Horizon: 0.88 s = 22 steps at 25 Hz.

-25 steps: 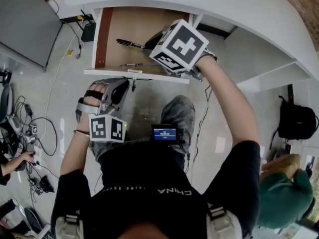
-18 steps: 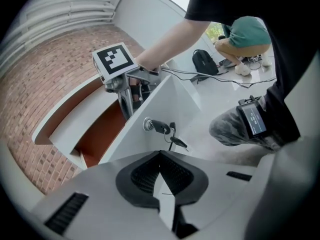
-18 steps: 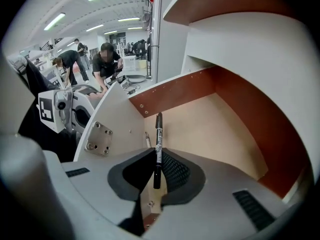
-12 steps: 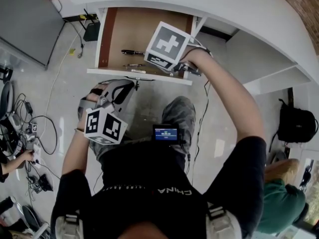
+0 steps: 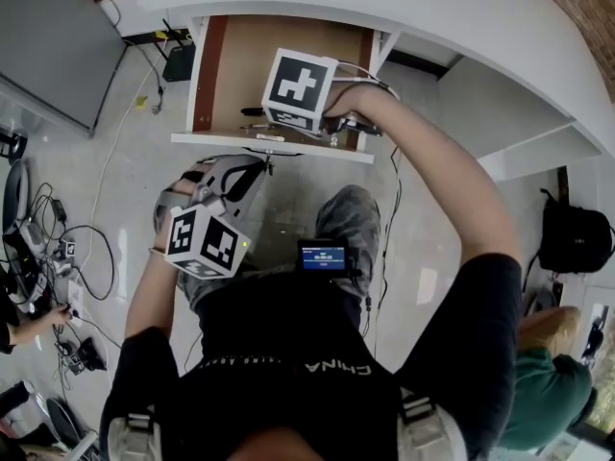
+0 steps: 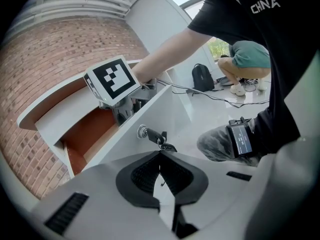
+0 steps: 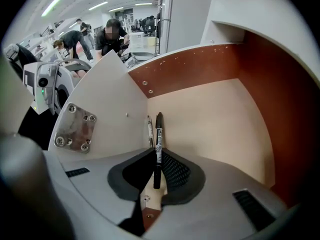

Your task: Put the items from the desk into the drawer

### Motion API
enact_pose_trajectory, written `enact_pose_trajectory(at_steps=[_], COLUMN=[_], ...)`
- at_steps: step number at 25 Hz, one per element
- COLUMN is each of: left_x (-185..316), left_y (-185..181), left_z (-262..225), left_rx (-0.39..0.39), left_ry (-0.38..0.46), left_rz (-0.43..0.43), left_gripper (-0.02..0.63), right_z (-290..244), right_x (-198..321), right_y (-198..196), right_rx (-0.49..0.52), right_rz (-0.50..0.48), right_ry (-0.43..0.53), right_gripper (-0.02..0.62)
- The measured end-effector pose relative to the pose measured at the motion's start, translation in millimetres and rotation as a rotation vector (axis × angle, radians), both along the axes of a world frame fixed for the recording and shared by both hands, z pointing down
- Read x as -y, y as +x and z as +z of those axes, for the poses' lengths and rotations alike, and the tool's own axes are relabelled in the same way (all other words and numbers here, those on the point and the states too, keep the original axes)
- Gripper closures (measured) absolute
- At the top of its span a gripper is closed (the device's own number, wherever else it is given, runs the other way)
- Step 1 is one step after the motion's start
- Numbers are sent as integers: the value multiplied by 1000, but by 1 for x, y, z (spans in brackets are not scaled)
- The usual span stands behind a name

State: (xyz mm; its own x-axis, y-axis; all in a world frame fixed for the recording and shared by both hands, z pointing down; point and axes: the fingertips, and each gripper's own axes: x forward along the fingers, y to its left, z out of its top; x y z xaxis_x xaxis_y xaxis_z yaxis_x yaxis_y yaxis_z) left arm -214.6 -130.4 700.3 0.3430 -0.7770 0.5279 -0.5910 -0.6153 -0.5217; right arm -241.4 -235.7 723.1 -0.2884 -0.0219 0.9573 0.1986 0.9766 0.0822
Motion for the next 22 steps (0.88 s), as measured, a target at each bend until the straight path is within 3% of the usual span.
enact_pose_trajectory(at_steps=[13,22], left_x=[3,6], left_y=[-6,-6], left_z=[4,6], left_rx=[-19,-13], left_ry=[-15,-13], left_rz=[-22,-27], left_gripper=[594,594], right_z=[27,38], right_x=[0,2], right_y=[5,10], right_rx=[-138,-175], right_rz=[-41,-38], right_ry=[-1,-16], right_gripper=[549,548])
